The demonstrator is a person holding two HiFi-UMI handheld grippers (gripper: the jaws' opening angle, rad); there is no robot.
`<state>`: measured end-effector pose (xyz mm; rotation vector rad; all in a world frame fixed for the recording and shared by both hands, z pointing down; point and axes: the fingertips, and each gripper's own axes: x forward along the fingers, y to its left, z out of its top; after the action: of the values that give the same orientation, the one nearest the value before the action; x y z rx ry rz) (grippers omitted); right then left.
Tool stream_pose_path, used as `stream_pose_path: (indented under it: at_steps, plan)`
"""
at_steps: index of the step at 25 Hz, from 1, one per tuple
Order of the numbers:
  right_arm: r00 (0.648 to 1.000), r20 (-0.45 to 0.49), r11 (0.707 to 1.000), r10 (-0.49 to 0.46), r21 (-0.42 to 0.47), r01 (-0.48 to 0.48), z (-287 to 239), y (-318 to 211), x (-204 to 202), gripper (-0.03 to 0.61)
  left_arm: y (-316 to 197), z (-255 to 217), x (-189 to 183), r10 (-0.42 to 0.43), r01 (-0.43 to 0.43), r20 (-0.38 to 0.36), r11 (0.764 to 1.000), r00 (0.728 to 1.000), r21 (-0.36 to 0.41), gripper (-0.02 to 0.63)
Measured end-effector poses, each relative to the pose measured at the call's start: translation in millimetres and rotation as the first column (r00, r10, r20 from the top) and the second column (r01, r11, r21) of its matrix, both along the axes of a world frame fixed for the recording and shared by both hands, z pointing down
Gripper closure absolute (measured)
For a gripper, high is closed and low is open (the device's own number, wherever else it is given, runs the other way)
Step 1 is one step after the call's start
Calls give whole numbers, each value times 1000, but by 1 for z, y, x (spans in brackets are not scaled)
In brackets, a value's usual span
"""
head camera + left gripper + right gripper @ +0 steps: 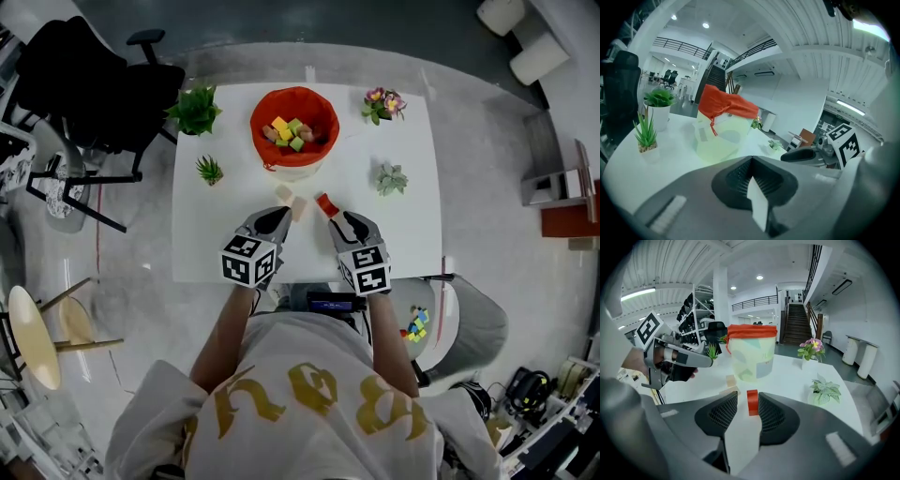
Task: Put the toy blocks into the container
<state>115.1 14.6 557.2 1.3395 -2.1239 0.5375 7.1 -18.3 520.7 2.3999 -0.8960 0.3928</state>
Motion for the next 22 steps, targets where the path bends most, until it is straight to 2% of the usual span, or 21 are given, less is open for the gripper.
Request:
stream_pose_path:
  at_steps: [22]
  plan:
    - [999,-40,993,-9,-121,4,55,-11,8,376,-5,49,10,53,-48,36,992,998,-113,614]
